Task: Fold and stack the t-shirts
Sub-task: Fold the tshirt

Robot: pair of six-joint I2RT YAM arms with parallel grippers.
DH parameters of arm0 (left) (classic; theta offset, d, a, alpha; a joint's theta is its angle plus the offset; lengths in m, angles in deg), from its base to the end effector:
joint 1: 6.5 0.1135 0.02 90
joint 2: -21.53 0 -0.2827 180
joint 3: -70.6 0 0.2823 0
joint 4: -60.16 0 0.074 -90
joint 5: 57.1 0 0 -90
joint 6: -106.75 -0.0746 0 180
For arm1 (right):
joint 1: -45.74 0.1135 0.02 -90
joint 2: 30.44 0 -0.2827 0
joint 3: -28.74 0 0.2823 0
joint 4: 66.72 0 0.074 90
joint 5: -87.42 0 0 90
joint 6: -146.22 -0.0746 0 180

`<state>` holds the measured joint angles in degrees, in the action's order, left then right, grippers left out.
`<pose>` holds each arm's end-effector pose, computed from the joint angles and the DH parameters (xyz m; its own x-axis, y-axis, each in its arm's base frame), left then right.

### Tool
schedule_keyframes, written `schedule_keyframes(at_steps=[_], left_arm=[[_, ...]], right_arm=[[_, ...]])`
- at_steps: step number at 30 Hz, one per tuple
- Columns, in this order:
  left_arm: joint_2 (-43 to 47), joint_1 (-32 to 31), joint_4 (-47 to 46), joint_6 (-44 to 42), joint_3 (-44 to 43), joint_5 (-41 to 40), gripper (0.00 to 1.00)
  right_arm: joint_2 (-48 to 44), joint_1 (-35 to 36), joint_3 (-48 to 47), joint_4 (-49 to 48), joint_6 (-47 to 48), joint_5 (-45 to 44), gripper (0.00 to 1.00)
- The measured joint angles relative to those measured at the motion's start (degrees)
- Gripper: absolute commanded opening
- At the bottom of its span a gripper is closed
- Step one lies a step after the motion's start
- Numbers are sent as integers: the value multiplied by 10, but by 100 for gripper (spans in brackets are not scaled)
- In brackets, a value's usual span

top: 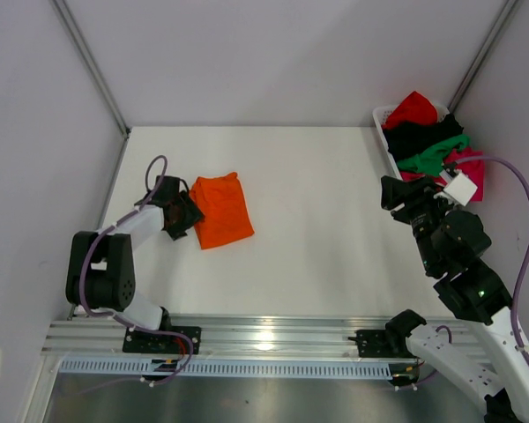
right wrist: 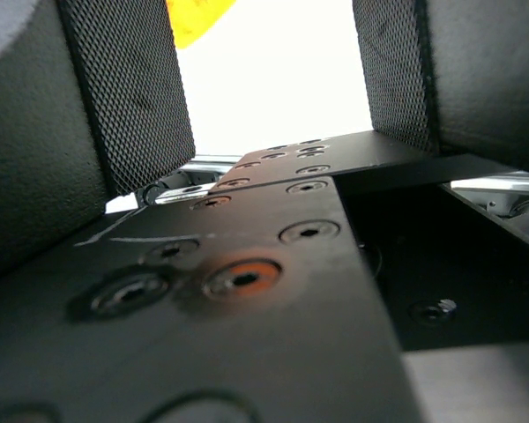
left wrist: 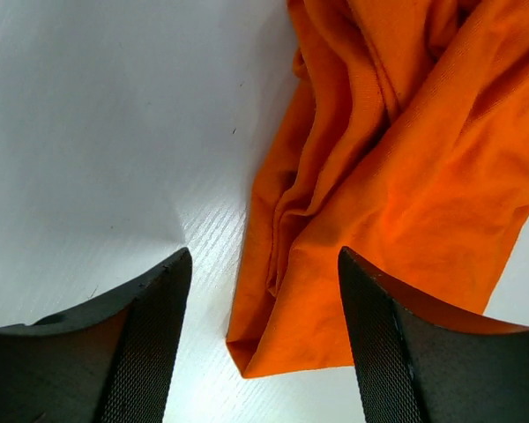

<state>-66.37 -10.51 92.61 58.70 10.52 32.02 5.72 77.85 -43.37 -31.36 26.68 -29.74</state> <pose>0.3323 -0.0221 0.1352 -0.6859 -0.6220 -0.3777 -0.5327 0.7828 -0.3216 0.1542 0.0566 0.4475 -0.0350 0.4959 -0.8676 -0.0794 0.8641 0.4971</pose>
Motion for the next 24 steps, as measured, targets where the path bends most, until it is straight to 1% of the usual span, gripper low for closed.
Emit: schedule_keyframes(at_steps=[6, 14, 17, 24], left_arm=[[-9, 0, -6, -5, -19, 2, 71], [-57, 0, -36, -17, -47, 50, 69], [-59, 0, -23, -19, -50, 54, 69], [-66, -1, 23, -14, -89, 40, 68]], right_arm=[[-1, 0, 0, 7, -3, 0, 57], [-2, 0, -5, 19, -4, -1, 56], [-7, 0, -6, 21, -4, -4, 56], [-15, 0, -7, 26, -7, -9, 56]])
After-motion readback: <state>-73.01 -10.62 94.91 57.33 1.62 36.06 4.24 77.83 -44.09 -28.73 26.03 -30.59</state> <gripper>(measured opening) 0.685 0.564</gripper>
